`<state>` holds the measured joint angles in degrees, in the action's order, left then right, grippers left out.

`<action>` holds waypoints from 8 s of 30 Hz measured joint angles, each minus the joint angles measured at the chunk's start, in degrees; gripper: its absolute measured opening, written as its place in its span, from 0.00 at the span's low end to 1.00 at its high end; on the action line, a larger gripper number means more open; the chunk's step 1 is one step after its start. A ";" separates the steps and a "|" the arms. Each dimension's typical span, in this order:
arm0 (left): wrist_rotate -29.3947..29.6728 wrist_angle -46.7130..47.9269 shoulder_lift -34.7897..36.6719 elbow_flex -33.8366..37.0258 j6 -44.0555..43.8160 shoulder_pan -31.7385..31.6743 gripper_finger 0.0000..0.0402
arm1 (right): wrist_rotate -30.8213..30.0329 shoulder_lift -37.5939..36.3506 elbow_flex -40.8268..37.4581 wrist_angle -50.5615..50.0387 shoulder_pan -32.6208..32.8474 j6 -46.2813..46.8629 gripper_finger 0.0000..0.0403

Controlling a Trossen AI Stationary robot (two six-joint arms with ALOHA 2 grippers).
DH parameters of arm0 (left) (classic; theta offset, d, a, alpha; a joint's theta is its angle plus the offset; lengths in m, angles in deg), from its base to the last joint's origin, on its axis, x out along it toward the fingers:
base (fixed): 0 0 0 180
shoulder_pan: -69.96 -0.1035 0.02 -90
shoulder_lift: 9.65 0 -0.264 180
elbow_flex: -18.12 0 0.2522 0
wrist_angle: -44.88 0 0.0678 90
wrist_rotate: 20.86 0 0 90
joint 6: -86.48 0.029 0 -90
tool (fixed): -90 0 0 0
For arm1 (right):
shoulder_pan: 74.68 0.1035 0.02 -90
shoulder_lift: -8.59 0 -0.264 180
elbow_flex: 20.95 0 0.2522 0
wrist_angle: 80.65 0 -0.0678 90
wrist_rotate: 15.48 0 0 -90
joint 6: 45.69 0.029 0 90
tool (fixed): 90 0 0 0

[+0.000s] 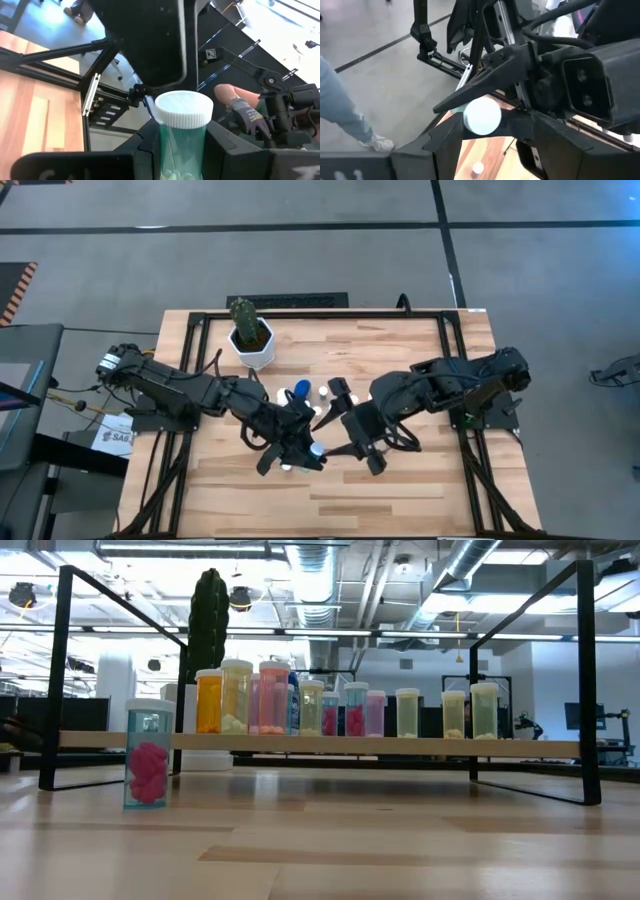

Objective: Pick and place medicine bottles onto shelf by color
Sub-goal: Put the blue pill bottle on the shelf

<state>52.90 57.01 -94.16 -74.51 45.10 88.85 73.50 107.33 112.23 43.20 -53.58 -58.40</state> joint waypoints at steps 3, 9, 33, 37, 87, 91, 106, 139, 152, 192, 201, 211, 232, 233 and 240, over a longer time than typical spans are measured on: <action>-0.24 -0.99 0.00 0.02 -0.02 0.00 0.18 | 1.01 0.02 0.00 1.59 -0.26 0.06 0.63; -1.38 -2.17 0.00 0.01 -0.02 -0.02 0.18 | 2.92 0.00 -0.97 2.95 -0.26 0.11 0.63; -6.26 -1.98 0.00 0.00 -2.71 -0.54 0.18 | 6.92 0.02 -2.49 7.21 -0.02 -1.30 0.63; -9.46 -1.94 0.00 0.00 -4.55 -1.24 0.18 | 7.34 1.41 -2.42 7.50 -0.22 -1.63 0.63; -10.50 4.76 0.00 0.00 -2.45 -1.25 0.20 | 7.18 2.73 -2.51 6.62 -0.61 4.28 0.56; -10.22 4.90 0.00 0.01 -1.42 -1.25 0.20 | 7.01 2.73 -2.51 5.61 -0.59 5.80 0.55; -9.96 4.97 0.00 0.00 0.04 -1.25 0.20 | 6.97 2.73 -2.49 5.13 -0.63 7.17 0.43; -0.58 6.21 0.02 0.00 -1.72 -1.29 0.33 | 6.96 1.20 -2.49 -0.65 -0.26 11.19 0.23; -0.96 28.55 0.11 0.00 -11.63 4.58 0.30 | -2.22 -1.10 -2.39 -24.57 3.35 21.51 0.36; 21.43 62.48 0.22 0.00 -57.17 40.93 0.30 | 2.59 28.23 -2.43 -15.91 1.83 53.49 0.44; 20.61 64.41 0.22 0.00 -50.94 41.81 0.30 | 4.48 33.79 -2.51 -11.85 2.52 70.47 0.53; 22.19 65.24 0.20 0.00 -49.33 41.90 0.30 | -0.72 34.82 -2.49 -16.39 2.86 74.87 0.58; 23.04 65.25 0.20 0.00 -49.72 41.88 0.30 | -0.70 40.24 -2.34 -15.57 4.01 75.10 0.57; 23.11 65.29 0.20 0.00 -49.72 41.88 0.30 | -0.70 40.24 -2.38 -15.38 4.09 74.86 0.56; 23.15 65.27 0.20 0.00 -49.70 41.79 0.30 | -0.12 39.23 -2.56 -18.74 4.39 71.20 0.52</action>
<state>76.06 122.28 -93.96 -74.51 -4.61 130.64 73.39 146.56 109.67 24.46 -49.19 12.80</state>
